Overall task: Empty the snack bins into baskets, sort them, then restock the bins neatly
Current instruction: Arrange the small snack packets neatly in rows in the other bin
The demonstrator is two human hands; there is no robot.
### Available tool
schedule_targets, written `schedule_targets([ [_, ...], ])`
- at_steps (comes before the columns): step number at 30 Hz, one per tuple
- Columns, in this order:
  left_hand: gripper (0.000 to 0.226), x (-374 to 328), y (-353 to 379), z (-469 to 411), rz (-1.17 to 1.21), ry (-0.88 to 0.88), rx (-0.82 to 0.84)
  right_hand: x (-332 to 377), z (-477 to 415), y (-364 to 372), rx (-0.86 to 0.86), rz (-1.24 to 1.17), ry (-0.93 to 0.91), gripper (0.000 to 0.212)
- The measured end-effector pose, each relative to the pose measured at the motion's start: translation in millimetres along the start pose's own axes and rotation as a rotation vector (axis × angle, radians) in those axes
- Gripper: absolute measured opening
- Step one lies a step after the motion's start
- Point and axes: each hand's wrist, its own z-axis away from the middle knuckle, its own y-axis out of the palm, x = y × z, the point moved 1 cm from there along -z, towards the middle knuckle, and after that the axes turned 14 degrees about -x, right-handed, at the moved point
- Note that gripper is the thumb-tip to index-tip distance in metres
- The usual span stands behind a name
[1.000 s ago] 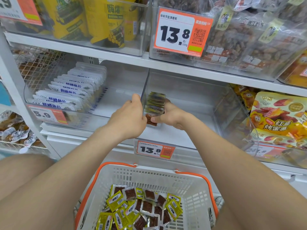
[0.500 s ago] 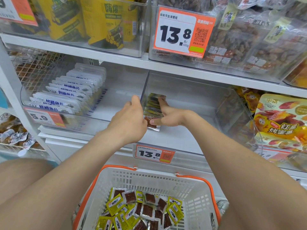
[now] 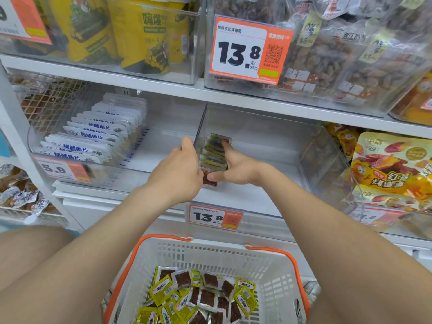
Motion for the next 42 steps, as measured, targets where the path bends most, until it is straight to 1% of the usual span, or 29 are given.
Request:
schedule_targets([
  [3,0.017,0,0,1,-0.006,-0.002,-0.002,-2,5,-7,-0.030,-0.025,0.001,0.111],
  [7,0.017,2,1,1,-0.002,0.012,-0.012,-1,3,-1,-0.170,0.018,-0.003,0.097],
  [9,0.017,3,1,1,-0.003,0.011,-0.015,3,2,1,-0.224,0.045,0.046,0.089],
  [11,0.016,3,2,2,-0.005,0.014,-0.016,3,2,1,-0.247,0.004,0.137,0.084],
  [13,0.015,2,2,4,-0.007,0.018,-0.020,3,2,0,-0.235,-0.059,0.206,0.089],
  [15,0.014,2,1,5,-0.001,0.017,-0.019,4,3,-4,-0.203,-0.095,0.222,0.101],
  [16,0.014,2,1,5,0.004,0.016,-0.017,3,3,-5,-0.179,-0.110,0.220,0.101],
  [18,0.014,2,1,5,0.013,0.019,-0.016,2,0,-7,-0.112,-0.134,0.192,0.093],
  [19,0.014,2,1,4,0.019,0.021,-0.017,3,0,-7,-0.085,-0.140,0.178,0.092],
  [22,0.014,3,1,2,0.029,0.022,-0.028,4,-3,-10,-0.050,-0.107,0.120,0.100],
  [24,0.015,3,1,2,0.024,0.020,-0.036,5,0,-14,-0.044,-0.092,0.071,0.098],
  [25,0.015,3,2,2,0.017,0.022,-0.040,4,1,-17,-0.055,-0.099,0.069,0.092],
  [28,0.014,3,3,4,-0.003,0.032,-0.049,4,5,-21,-0.109,-0.107,0.073,0.050],
  [30,0.014,2,2,5,-0.014,0.032,-0.046,4,2,-13,-0.132,-0.101,0.098,0.040],
  [31,0.013,2,2,5,-0.017,0.026,-0.045,4,0,-6,-0.134,-0.082,0.117,0.040],
  [33,0.014,0,2,6,-0.021,0.017,-0.048,8,0,4,-0.106,-0.047,0.128,0.054],
  [36,0.014,-2,1,7,-0.027,0.018,-0.052,7,2,9,-0.059,-0.093,0.160,0.072],
  [38,0.014,-2,2,8,-0.020,0.020,-0.060,7,5,8,-0.065,-0.122,0.187,0.073],
  [39,0.013,-1,2,7,-0.014,0.020,-0.064,10,8,7,-0.073,-0.122,0.200,0.068],
  [40,0.013,0,2,7,-0.006,0.018,-0.067,11,10,7,-0.082,-0.143,0.218,0.058],
  [42,0.012,3,1,7,0.012,0.005,-0.074,11,13,4,-0.141,-0.179,0.239,0.032],
])
